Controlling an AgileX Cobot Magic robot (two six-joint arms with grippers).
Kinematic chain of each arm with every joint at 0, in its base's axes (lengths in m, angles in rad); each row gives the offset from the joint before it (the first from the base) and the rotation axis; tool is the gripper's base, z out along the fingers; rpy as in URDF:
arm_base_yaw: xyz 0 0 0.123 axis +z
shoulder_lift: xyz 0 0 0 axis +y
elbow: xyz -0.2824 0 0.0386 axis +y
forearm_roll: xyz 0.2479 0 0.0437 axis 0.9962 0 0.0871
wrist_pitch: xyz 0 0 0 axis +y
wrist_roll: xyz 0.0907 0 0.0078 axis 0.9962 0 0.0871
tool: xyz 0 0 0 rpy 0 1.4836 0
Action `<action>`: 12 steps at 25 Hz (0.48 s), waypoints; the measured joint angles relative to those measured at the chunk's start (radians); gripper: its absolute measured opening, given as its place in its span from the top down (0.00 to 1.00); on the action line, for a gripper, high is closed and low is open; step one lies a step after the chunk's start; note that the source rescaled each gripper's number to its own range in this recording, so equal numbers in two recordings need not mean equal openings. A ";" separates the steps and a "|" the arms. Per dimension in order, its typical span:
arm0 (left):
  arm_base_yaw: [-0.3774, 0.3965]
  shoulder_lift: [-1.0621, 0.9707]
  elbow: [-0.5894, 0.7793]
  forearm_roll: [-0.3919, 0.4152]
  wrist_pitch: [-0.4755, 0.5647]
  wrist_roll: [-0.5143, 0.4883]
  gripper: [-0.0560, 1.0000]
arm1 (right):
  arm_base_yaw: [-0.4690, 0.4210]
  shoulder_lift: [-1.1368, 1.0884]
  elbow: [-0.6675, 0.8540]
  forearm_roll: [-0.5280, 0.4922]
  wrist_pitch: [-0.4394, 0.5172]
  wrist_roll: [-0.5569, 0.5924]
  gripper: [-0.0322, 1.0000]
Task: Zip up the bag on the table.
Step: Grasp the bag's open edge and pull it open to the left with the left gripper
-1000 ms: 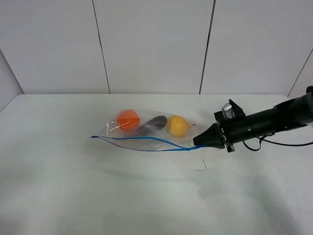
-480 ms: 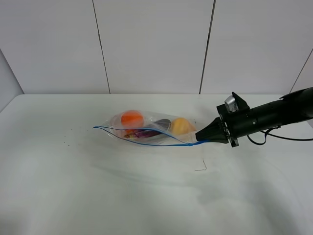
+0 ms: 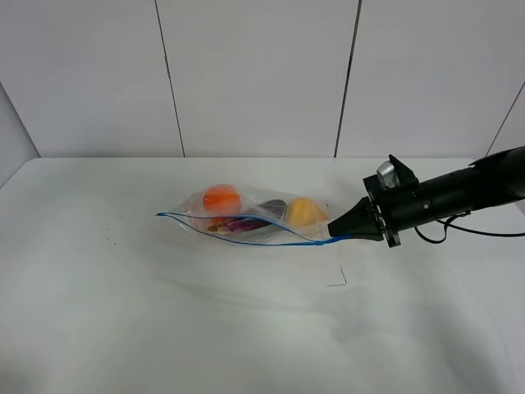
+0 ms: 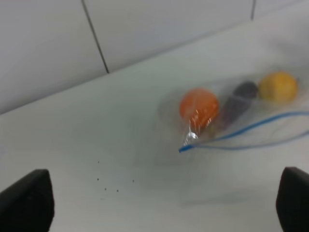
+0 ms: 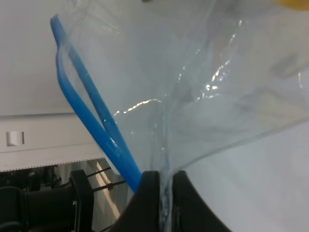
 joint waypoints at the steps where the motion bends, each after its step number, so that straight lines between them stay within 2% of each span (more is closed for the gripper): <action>1: -0.029 0.018 0.000 0.035 -0.001 0.000 0.00 | 0.000 0.000 0.000 0.000 0.000 0.000 0.97; 5: -0.160 0.090 0.000 0.197 -0.030 -0.011 0.00 | 0.000 0.000 0.000 -0.001 0.000 0.000 0.97; 7: -0.250 0.134 0.000 0.306 -0.050 -0.044 0.00 | 0.000 0.000 0.000 -0.001 0.000 0.000 0.97; 9: -0.348 0.178 0.000 0.422 -0.068 -0.114 0.00 | 0.000 0.000 0.000 -0.001 0.000 0.000 0.97; 12: -0.530 0.261 -0.002 0.654 -0.075 -0.244 0.00 | 0.000 0.000 0.000 0.001 0.000 0.002 0.97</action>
